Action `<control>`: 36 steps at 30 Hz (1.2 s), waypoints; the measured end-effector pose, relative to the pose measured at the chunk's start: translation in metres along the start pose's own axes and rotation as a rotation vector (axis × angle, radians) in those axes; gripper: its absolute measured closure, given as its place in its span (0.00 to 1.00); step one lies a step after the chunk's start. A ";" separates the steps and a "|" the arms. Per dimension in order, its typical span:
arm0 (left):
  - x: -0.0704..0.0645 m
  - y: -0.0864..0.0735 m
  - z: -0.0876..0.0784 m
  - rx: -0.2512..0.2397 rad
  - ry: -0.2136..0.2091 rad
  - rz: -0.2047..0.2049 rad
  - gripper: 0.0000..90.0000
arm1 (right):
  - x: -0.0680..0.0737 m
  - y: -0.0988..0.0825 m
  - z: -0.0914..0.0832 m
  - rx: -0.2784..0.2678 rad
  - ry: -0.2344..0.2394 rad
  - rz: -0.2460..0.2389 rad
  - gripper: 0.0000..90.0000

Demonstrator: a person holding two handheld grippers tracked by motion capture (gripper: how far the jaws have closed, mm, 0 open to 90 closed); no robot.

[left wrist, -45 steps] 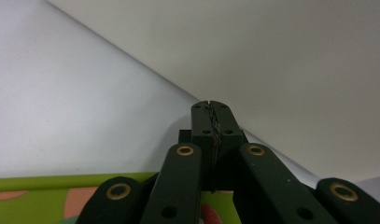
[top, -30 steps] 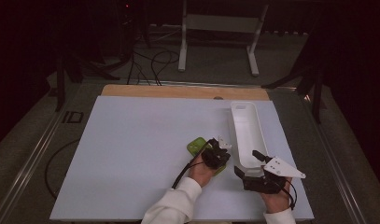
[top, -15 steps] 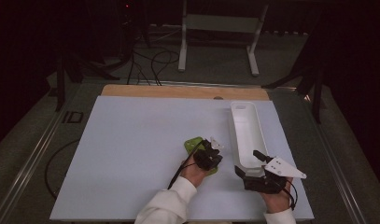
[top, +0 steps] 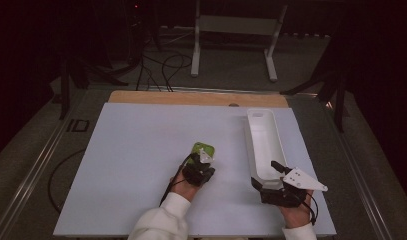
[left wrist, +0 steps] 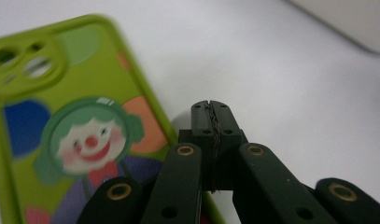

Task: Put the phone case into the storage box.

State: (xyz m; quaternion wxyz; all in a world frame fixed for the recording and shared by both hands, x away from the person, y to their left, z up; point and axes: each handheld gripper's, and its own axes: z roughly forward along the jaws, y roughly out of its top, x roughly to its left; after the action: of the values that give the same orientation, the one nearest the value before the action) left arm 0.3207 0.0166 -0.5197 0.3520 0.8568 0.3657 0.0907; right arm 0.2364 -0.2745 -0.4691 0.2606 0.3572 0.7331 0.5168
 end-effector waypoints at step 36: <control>0.057 -0.036 -0.116 -0.312 0.071 0.015 0.58 | -0.001 0.002 0.007 0.015 0.036 -0.011 0.11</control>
State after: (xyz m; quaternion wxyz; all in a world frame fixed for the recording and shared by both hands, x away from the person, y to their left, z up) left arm 0.2933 0.1358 -0.4639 0.4670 0.7906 0.3532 0.1791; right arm 0.2431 -0.2706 -0.4693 0.2476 0.3458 0.7436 0.5159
